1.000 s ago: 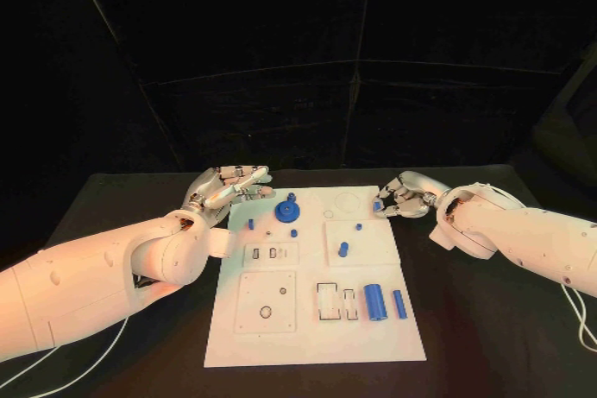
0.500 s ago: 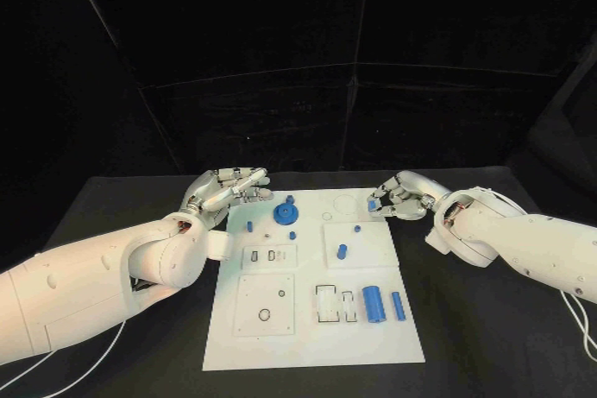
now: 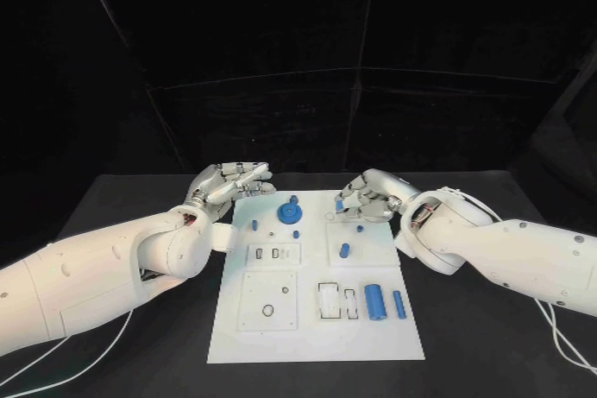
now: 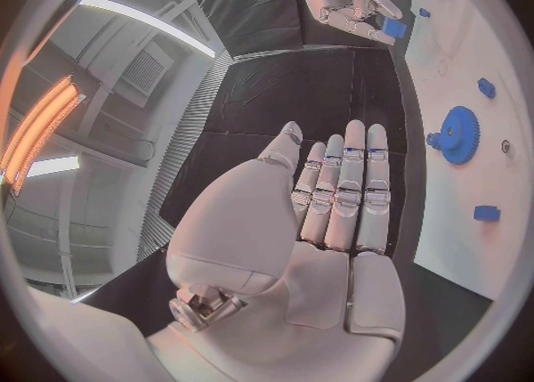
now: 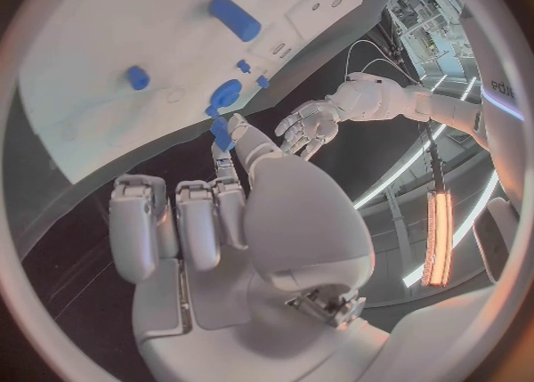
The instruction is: Assemble the parts on the task board
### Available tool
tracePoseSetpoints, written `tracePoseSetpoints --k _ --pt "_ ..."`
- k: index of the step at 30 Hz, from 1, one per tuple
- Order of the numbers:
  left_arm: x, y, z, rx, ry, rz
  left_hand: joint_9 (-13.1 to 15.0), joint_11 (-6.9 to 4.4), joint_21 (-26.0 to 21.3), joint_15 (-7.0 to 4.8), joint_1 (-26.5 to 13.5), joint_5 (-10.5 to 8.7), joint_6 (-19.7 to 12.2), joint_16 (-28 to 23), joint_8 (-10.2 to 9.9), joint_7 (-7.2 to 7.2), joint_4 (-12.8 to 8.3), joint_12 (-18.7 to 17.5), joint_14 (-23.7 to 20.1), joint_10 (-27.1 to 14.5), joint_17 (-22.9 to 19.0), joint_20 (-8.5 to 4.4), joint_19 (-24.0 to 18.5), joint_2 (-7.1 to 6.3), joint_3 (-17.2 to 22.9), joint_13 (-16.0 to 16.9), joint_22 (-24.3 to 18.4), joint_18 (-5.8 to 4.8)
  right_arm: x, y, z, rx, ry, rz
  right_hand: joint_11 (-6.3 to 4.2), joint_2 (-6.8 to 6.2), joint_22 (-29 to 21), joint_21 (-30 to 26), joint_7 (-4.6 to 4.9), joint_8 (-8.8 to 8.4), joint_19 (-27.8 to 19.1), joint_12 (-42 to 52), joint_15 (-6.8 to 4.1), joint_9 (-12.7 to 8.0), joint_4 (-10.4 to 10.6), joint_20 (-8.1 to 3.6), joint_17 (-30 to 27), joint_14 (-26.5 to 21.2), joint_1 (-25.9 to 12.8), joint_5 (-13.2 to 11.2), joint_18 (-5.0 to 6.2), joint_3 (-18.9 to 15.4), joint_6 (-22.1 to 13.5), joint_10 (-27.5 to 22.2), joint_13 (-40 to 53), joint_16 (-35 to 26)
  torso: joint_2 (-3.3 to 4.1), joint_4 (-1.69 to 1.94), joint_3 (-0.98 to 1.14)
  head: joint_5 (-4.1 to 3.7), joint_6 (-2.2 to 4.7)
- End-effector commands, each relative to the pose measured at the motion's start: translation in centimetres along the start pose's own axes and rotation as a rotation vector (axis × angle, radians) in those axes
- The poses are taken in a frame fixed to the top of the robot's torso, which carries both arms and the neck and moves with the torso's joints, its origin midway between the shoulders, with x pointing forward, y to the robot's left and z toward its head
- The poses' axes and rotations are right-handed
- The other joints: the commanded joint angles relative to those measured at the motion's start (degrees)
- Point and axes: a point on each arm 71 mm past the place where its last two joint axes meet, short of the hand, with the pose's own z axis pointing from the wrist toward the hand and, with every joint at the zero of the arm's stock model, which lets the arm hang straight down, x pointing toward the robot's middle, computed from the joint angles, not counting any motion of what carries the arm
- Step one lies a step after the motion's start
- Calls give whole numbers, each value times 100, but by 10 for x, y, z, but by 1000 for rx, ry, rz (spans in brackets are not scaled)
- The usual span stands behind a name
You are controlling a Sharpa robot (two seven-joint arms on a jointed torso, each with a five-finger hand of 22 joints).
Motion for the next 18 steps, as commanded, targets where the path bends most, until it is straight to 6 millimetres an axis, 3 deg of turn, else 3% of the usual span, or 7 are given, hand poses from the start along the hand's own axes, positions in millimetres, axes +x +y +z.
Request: tracePoseSetpoints --k 1,5,9,14,18 --pt "1 -1 3 13 10 0 -4 -10 -29 -6 56 5 37 -25 -32 14 -31 -27 53 42 6 3 34 -13 1 -9 -9 84 8 13 9 21 2 -85 -33 8 724 9 -94 30 192 -24 -33 14 0 -40 783 455 -74 -9 -97 22 130 17 712 10 -90 44 -30 34 -42" --pt "-1 0 7 14 1 5 -3 -11 -28 -7 55 5 43 -24 -31 14 -32 -26 57 48 9 2 37 -9 3 -9 -9 84 23 36 21 -24 28 -127 -43 4 738 13 -101 26 200 46 -43 10 -21 -47 760 451 -60 8 -100 51 135 69 777 0 -139 85 -60 71 -111" --pt "-3 1 10 16 -8 10 -3 -11 -28 -7 55 5 43 -24 -31 14 -32 -26 57 48 9 2 37 -9 3 -9 -9 84 38 51 28 -45 66 -152 -43 -4 737 13 -101 25 200 53 -45 10 -19 -49 762 452 -75 2 -100 51 140 77 784 1 -156 93 -89 139 -169" --pt "-4 2 13 13 -19 16 -1 -15 -26 -11 25 0 66 -22 -28 13 -18 -27 72 76 20 0 49 -5 -5 -7 -11 85 59 58 30 -56 103 -171 -45 -17 730 10 -103 22 197 44 -48 8 -9 -53 743 449 -106 -7 -99 53 148 73 775 -7 -200 103 -121 169 -221" --pt "-4 2 13 11 -25 19 -1 -16 -25 -12 2 -2 76 -22 -28 11 -7 -28 77 89 25 -1 54 -9 -15 -6 -12 84 71 61 30 -58 123 -172 -46 -23 724 8 -103 20 194 43 -49 7 -6 -55 746 450 -116 -9 -97 53 148 73 774 -6 -205 119 -130 202 -261"
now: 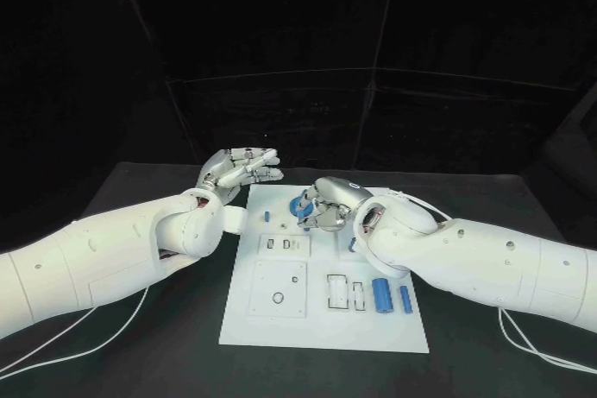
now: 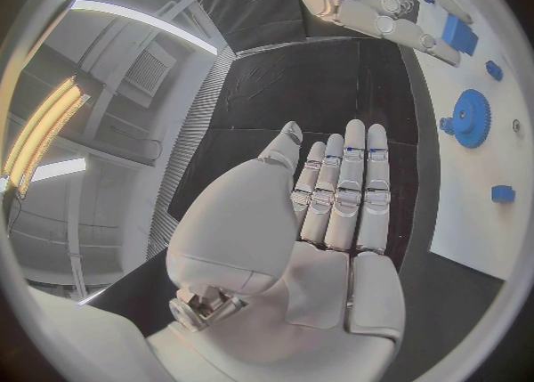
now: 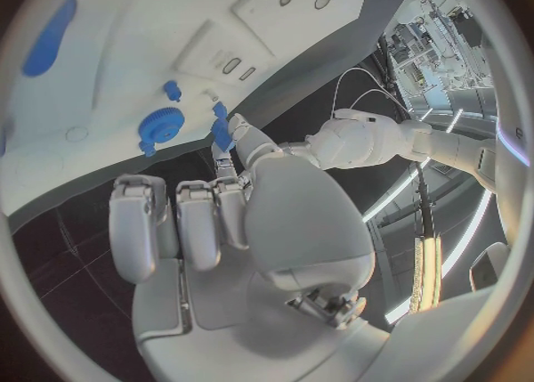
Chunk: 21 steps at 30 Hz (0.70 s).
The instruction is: Assemble the parts on the task board
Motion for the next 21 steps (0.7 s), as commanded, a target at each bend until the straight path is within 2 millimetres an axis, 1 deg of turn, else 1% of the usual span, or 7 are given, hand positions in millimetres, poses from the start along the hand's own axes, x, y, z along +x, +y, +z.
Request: tracePoseSetpoints --k 1,3,7,11,15,17,21 --pt "0 -2 1 7 -2 6 -1 3 -25 -12 -1 -3 25 -22 -28 0 -6 -29 36 27 6 -1 55 -10 -17 -6 -5 84 7 3 1 9 28 -57 -46 -2 724 8 -102 24 194 7 -49 3 16 -55 747 450 -64 7 -98 28 148 73 791 -6 -21 27 -30 35 -42" --pt "-1 -2 1 7 -4 8 -1 3 -25 -12 -1 -3 25 -22 -28 0 -6 -29 36 27 6 -1 55 -10 -17 -6 -5 84 12 3 1 10 36 -53 -46 -2 724 8 -102 24 194 7 -49 3 16 -55 747 450 -64 7 -98 28 148 73 791 -6 -22 25 -29 67 -53" --pt "-1 -3 2 7 -6 9 -1 3 -25 -12 -1 -3 25 -22 -28 0 -6 -29 36 27 6 -1 55 -10 -17 -6 -5 84 20 4 1 14 51 -50 -46 -2 724 8 -102 24 194 7 -49 3 16 -55 747 450 -64 7 -98 28 148 73 791 -6 -16 7 -13 133 -88" --pt "0 -3 2 8 -4 8 -1 3 -25 -12 -1 -3 25 -22 -28 0 -6 -29 36 27 6 -1 55 -10 -17 -6 -5 84 27 3 1 20 64 -48 -46 -7 716 5 -103 22 190 13 -50 2 19 -57 744 449 -75 9 -96 28 148 79 797 -7 -12 9 -13 134 -109" --pt "0 -2 3 7 -2 7 -1 3 -25 -12 -1 -3 25 -22 -28 0 -6 -29 36 27 6 -1 55 -10 -17 -6 -5 84 34 4 2 20 75 -45 -47 -14 708 2 -104 19 186 6 -51 0 18 -58 741 449 -79 12 -95 29 146 74 790 -9 -9 -5 6 162 -130" --pt "1 -2 3 7 0 6 -1 3 -25 -12 -1 -3 25 -22 -28 0 -6 -29 36 27 6 -1 55 -10 -17 -6 -5 84 36 3 3 21 78 -44 -47 -14 708 2 -104 19 186 6 -51 0 18 -58 741 449 -79 12 -95 29 146 74 790 -9 -3 -4 12 165 -131" --pt "2 -2 3 8 5 4 0 0 -25 -13 -5 -2 32 -22 -27 -4 -6 -29 40 36 9 -2 58 -12 -19 -6 -6 85 40 2 4 25 84 -43 -48 -21 702 0 -104 16 183 2 -51 -1 15 -59 742 449 -80 15 -93 31 144 71 787 -8 -10 1 3 157 -138"
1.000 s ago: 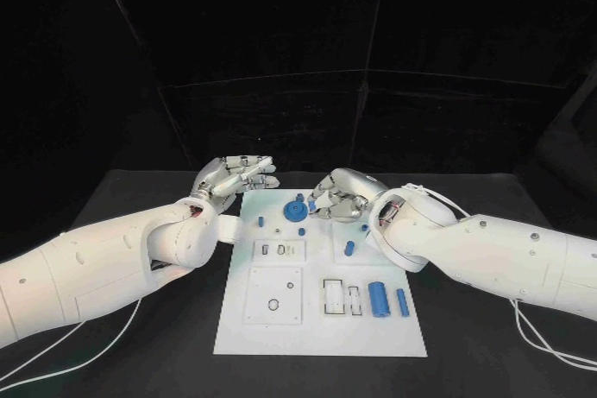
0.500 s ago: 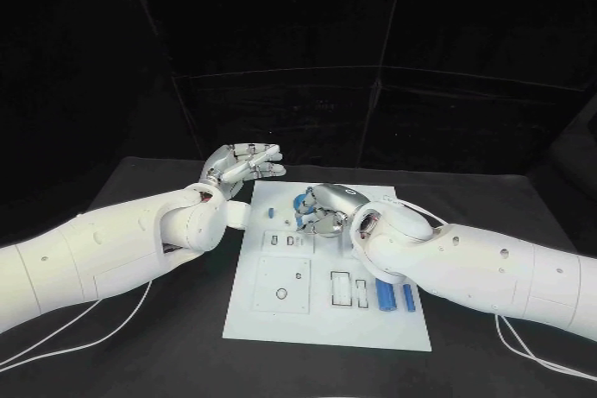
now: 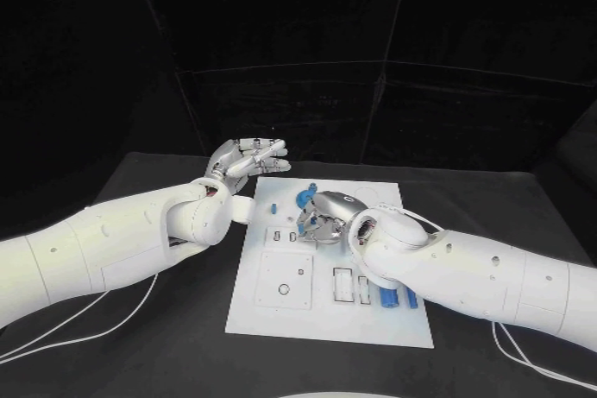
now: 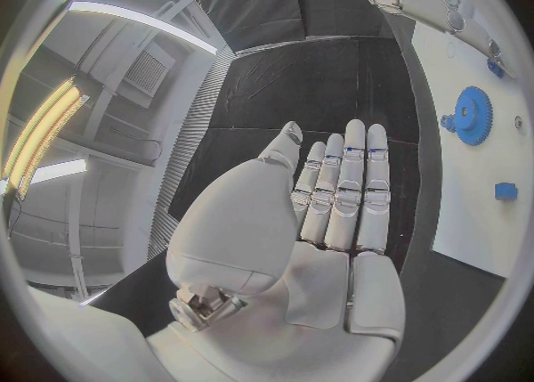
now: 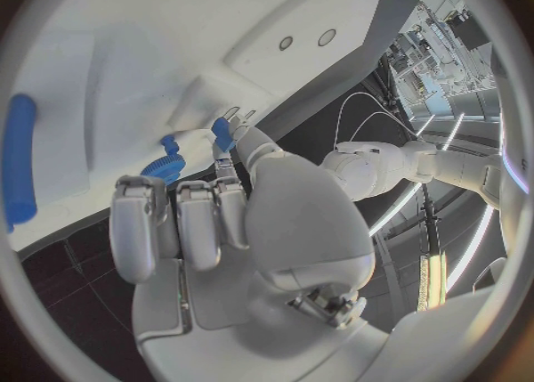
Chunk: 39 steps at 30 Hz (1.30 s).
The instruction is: Assemble the parts on the task board
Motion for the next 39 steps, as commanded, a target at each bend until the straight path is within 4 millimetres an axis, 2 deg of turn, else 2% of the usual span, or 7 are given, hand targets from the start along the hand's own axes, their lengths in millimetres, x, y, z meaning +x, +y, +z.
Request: tracePoseSetpoints --k 1,15,21,23,27,31,39 --pt "2 -2 1 8 12 -1 0 0 -25 -13 -5 -2 32 -22 -27 -4 -6 -30 40 36 9 -1 56 -12 -19 -6 -7 85 2 0 1 -2 9 -13 -48 3 702 0 -98 10 163 2 -52 9 -1 -39 739 449 -58 19 -94 17 147 71 786 -5 -3 -3 -3 -3 -12" --pt "3 -1 2 8 16 -3 0 0 -25 -13 -5 -2 32 -22 -27 -4 -6 -30 40 36 9 -1 56 -12 -19 -6 -7 85 9 4 2 -17 6 16 -47 -9 698 -2 -95 1 160 15 -53 5 -3 -42 747 451 -67 26 -93 21 138 81 799 -2 2 -5 0 10 -22" --pt "2 -1 2 7 15 -3 0 -1 -25 -14 -3 -1 34 -23 -28 -5 -7 -31 41 39 11 -1 58 -11 -18 -6 -8 85 12 6 1 -23 -2 36 -47 -9 703 0 -94 -1 163 20 -53 4 -2 -43 741 450 -69 28 -94 23 137 84 803 -5 13 -18 -2 15 -33" --pt "2 -1 3 7 14 -2 0 -2 -25 -14 -2 0 35 -23 -28 -6 -8 -31 42 41 12 -2 59 -10 -17 -6 -8 85 12 6 0 -21 1 40 -47 -9 703 0 -94 -1 163 20 -53 4 -2 -43 741 450 -69 28 -94 23 137 84 803 -5 6 -11 2 -3 -39" --pt "2 0 3 7 15 -2 0 -2 -25 -14 -2 0 35 -23 -28 -6 -8 -31 42 41 12 -2 59 -10 -17 -6 -8 85 13 3 0 -6 10 45 -47 -9 703 0 -94 -1 163 20 -53 4 -2 -43 741 450 -69 28 -94 23 137 84 803 -5 6 0 -3 -36 -33" --pt "2 0 4 6 14 -2 0 -2 -25 -14 -2 0 35 -23 -28 -6 -8 -31 42 41 12 -2 59 -10 -17 -6 -8 85 13 0 0 15 16 46 -45 -11 700 -1 -92 -5 162 19 -53 3 1 -44 741 450 -79 28 -93 25 133 84 803 -5 6 -4 5 -14 -50" --pt "1 0 4 5 12 -1 0 -2 -25 -14 -2 0 35 -23 -28 -6 -8 -31 42 41 12 -2 59 -10 -17 -6 -8 85 14 -2 0 39 17 33 -44 -17 701 -1 -91 -9 162 8 -52 1 1 -44 735 449 -84 30 -93 25 130 77 793 -8 6 -12 8 -2 -61"
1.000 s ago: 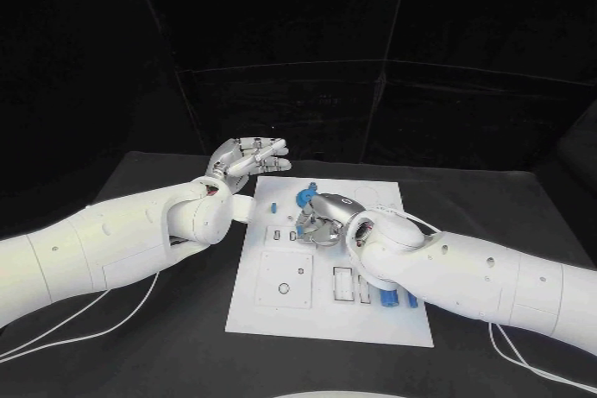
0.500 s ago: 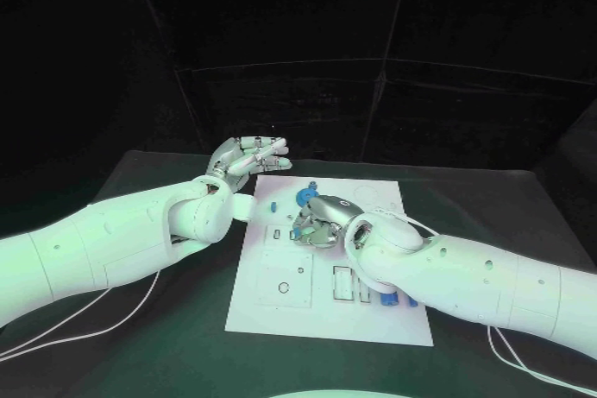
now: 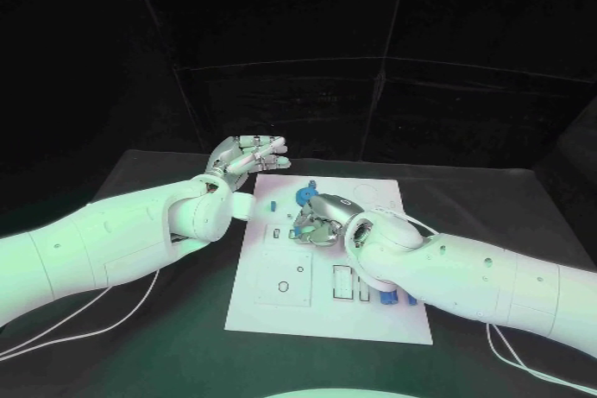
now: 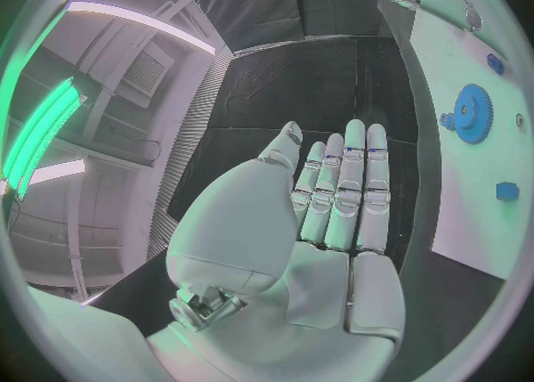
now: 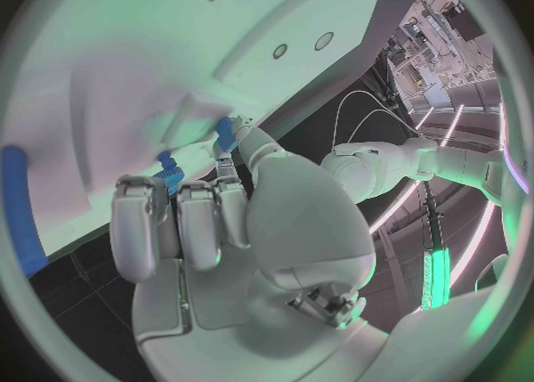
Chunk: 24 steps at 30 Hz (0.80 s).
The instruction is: Assemble the parts on the task board
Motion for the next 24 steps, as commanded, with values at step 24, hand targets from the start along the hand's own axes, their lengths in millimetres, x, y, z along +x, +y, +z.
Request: tracePoseSetpoints --k 24 --pt "2 -1 1 5 19 -5 0 -3 -25 -14 -2 0 36 -23 -28 -6 -8 -32 42 41 9 16 41 -10 -17 -6 -9 85 2 -6 -3 60 19 -50 -42 -20 687 -8 -54 9 176 -11 -51 0 -15 -26 727 447 -60 71 -91 41 77 64 779 -13 3 -12 1 -18 4"
